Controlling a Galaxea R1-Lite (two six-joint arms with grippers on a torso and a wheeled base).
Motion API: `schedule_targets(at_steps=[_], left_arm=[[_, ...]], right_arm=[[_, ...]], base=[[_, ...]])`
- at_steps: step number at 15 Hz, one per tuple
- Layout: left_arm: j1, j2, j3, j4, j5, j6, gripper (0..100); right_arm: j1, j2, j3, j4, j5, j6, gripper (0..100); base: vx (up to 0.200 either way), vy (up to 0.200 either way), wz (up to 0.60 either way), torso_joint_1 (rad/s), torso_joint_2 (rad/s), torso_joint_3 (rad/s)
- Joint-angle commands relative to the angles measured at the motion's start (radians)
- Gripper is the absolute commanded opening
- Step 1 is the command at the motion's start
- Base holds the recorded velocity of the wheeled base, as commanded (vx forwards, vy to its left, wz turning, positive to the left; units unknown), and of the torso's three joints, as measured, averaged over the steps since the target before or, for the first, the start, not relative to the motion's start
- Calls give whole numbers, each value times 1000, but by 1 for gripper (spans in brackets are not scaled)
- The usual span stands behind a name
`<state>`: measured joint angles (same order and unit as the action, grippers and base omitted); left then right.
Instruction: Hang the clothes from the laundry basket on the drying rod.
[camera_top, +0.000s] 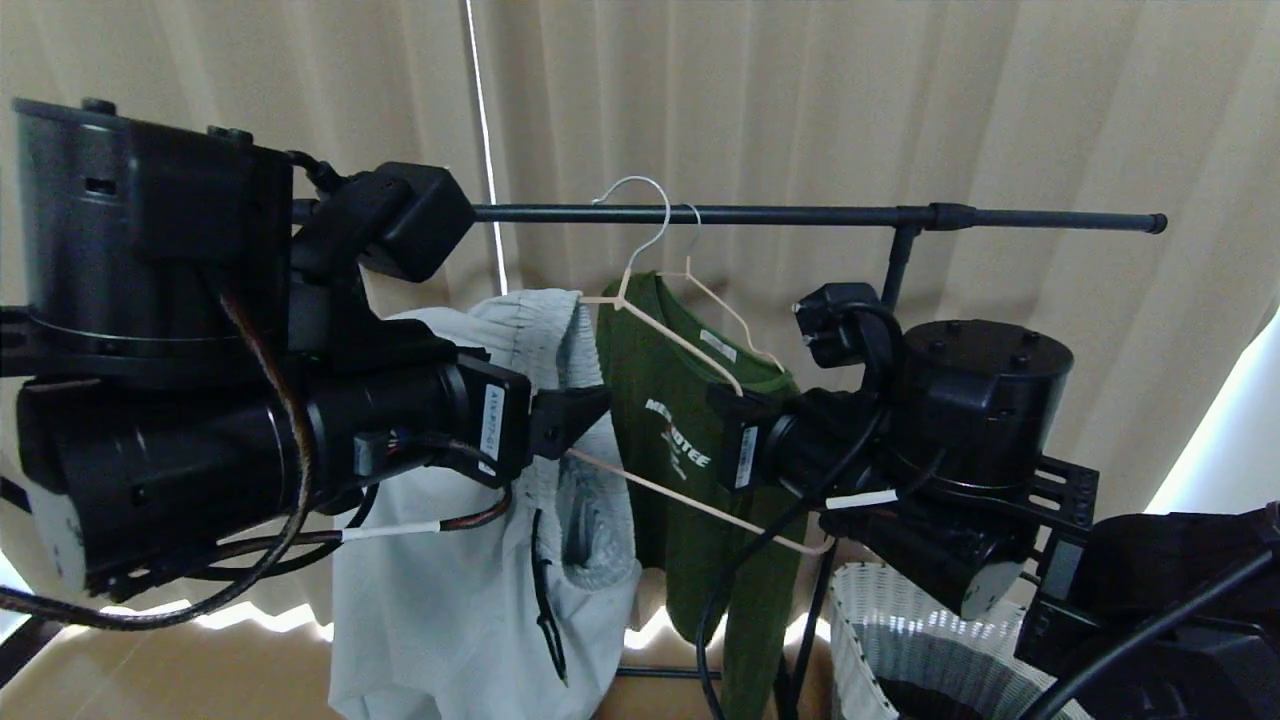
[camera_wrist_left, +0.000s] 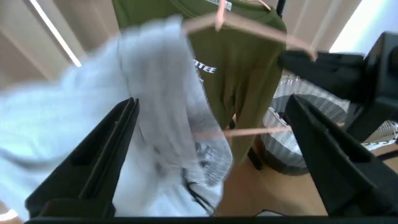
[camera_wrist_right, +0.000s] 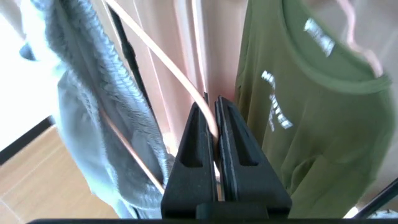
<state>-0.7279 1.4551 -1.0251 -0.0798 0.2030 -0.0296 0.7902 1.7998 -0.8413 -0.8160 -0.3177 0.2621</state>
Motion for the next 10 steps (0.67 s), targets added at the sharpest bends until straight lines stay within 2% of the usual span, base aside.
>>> schedule_targets(at_steps=[1,4,6,8,10], left_arm=[[4,-67,40,0,-36,31,100],[62,-142,74,-14,-82,163,100],[191,-165,92,-57,-174,355,100],[291,-162,92,-72,-284,511,100],[298,-160,97,-72,-384,662,100]], right_arm=[[-17,-19,4,0,0,0,0],[-57,-65,14,3,5,-27,0],[-114,-160,90,4,117,-115,0],[-131,-218,122,11,163,-144,0],[-131,-244,160,14,186,-162,0]], base=[[0,0,0,0,0,0],[0,0,0,0,0,0],[0,0,0,0,0,0],[0,0,0,0,0,0],[0,0,0,0,0,0]])
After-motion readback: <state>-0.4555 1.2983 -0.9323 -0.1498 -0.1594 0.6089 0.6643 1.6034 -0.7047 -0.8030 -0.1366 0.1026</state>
